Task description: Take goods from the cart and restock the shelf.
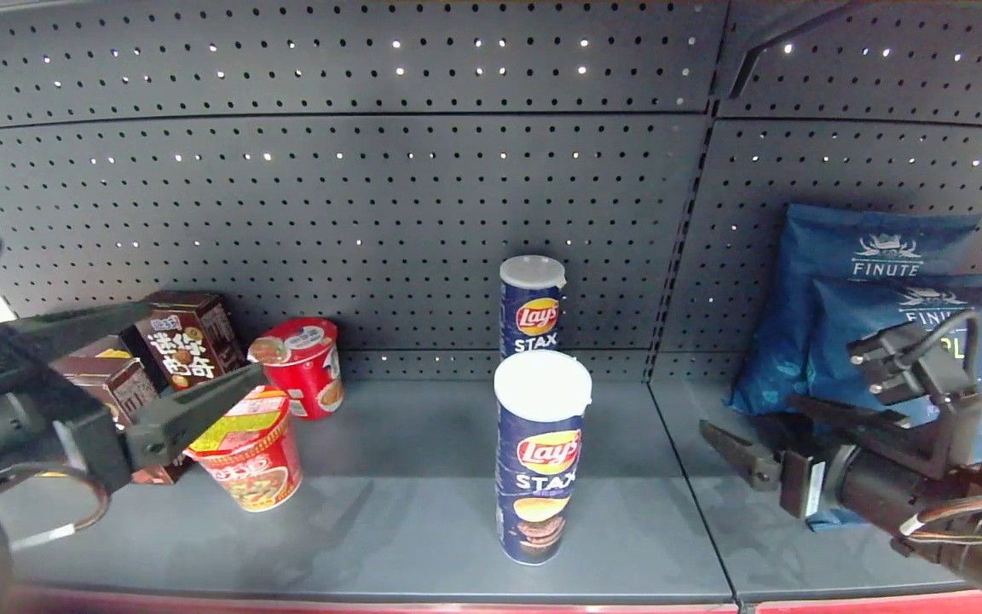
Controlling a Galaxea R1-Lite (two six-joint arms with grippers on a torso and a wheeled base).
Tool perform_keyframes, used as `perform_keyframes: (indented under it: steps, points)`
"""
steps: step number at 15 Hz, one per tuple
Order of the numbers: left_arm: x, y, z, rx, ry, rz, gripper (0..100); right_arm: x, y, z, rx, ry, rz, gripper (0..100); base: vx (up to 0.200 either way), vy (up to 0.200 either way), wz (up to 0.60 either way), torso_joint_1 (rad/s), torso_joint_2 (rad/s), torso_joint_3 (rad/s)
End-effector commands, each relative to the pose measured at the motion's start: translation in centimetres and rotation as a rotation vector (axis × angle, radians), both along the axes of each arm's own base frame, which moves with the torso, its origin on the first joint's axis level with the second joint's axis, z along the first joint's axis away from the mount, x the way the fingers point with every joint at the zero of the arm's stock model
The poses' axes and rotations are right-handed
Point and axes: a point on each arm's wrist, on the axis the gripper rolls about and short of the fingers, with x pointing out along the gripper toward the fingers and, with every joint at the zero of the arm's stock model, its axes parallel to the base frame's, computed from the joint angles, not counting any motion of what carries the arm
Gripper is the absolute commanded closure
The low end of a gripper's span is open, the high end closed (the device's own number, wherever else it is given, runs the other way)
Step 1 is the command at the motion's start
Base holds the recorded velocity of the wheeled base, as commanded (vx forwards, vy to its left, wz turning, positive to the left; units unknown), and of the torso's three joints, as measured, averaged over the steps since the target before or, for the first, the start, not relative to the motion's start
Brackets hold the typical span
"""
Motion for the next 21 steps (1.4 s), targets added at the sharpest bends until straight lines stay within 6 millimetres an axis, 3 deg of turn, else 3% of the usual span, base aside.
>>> perform_keyframes:
  steps: [1, 4, 5, 6, 11, 14, 17, 21]
  points:
    - [-6.9, 2.9, -2.3, -0.031, -0.110, 0.123, 0, -2.1, -4.9, 2.3, 0.065, -0.125, -0.193, 0, 0.000, 0.000, 0.00, 0.000, 0.00, 0.000]
    - [-10.9, 3.6, -6.4, -0.031, -0.128, 0.170, 0, -4.8, -8.4, 2.1, 0.074, -0.181, -0.367, 0, 0.000, 0.000, 0.00, 0.000, 0.00, 0.000]
    - [-11.5, 3.7, -6.8, -0.030, -0.126, 0.187, 0, -5.6, -9.1, 1.6, 0.070, -0.182, -0.407, 0, 0.000, 0.000, 0.00, 0.000, 0.00, 0.000]
    - [-12.7, 3.9, -7.6, -0.026, -0.111, 0.218, 0, -7.9, -10.3, 0.0, 0.060, -0.177, -0.488, 0, 0.000, 0.000, 0.00, 0.000, 0.00, 0.000]
    - [-16.5, 4.4, -10.9, -0.036, -0.106, 0.250, 0, -15.7, -11.2, -4.4, 0.042, -0.198, -0.589, 0, 0.000, 0.000, 0.00, 0.000, 0.00, 0.000]
    - [-16.8, 4.4, -12.4, -0.085, -0.104, 0.256, 0, -18.7, -11.2, -6.1, 0.051, -0.233, -0.580, 0, 0.000, 0.000, 0.00, 0.000, 0.00, 0.000]
    - [-15.8, 4.2, -14.9, -0.088, -0.108, 0.225, 0, -20.1, -11.1, -8.0, 0.060, -0.252, -0.539, 0, 0.000, 0.000, 0.00, 0.000, 0.00, 0.000]
    - [-15.7, 4.2, -15.4, -0.074, -0.064, 0.225, 0, -19.8, -10.8, -8.9, 0.065, -0.219, -0.415, 0, 0.000, 0.000, 0.00, 0.000, 0.00, 0.000]
